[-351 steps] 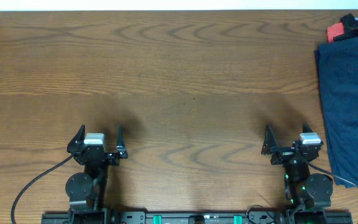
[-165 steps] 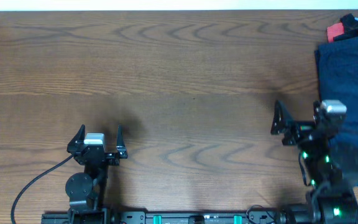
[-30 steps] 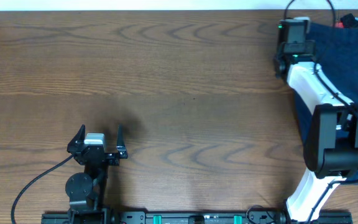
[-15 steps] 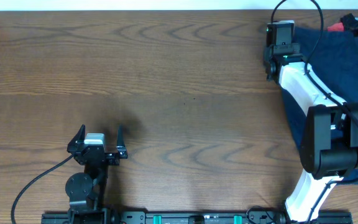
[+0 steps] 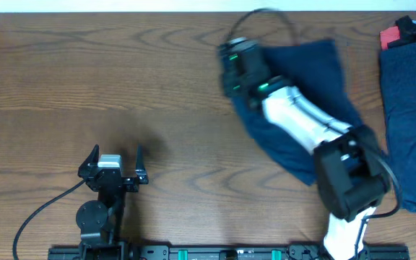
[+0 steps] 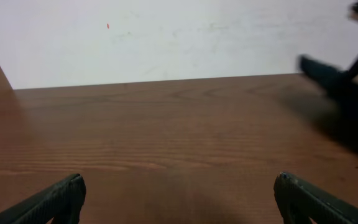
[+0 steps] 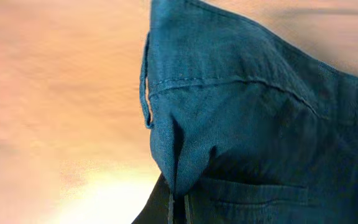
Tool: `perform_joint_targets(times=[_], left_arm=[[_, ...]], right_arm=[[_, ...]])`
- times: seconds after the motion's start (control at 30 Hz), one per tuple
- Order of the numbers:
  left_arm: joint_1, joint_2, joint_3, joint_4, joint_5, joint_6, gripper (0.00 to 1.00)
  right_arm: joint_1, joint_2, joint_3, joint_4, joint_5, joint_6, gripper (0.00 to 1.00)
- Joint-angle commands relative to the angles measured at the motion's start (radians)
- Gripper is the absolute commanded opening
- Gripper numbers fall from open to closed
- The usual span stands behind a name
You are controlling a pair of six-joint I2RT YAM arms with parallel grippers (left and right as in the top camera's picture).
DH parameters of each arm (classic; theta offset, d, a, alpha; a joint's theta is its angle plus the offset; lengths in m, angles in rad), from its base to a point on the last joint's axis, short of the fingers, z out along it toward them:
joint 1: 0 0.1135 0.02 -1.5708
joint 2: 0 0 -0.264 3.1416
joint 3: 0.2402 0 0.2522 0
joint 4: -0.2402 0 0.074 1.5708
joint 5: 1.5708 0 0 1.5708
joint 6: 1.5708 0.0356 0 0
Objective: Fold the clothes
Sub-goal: 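Drag the jeans left onto the table center with the right gripper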
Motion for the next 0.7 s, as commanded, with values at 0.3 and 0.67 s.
perform_joint_targets(times=[0.3,0.67], left_arm=[[0.003,-0.001,-0.027,-0.015,0.017,0.014,0.98],[0.003,-0.001,-0.027,-0.015,0.017,0.014,0.98]], right_arm=[[0.287,-0.015,0.026,0.035,-0.037,0.169,0.04],[0.352,-0.016,0.04,0.013,-0.244,0.244,0.02]])
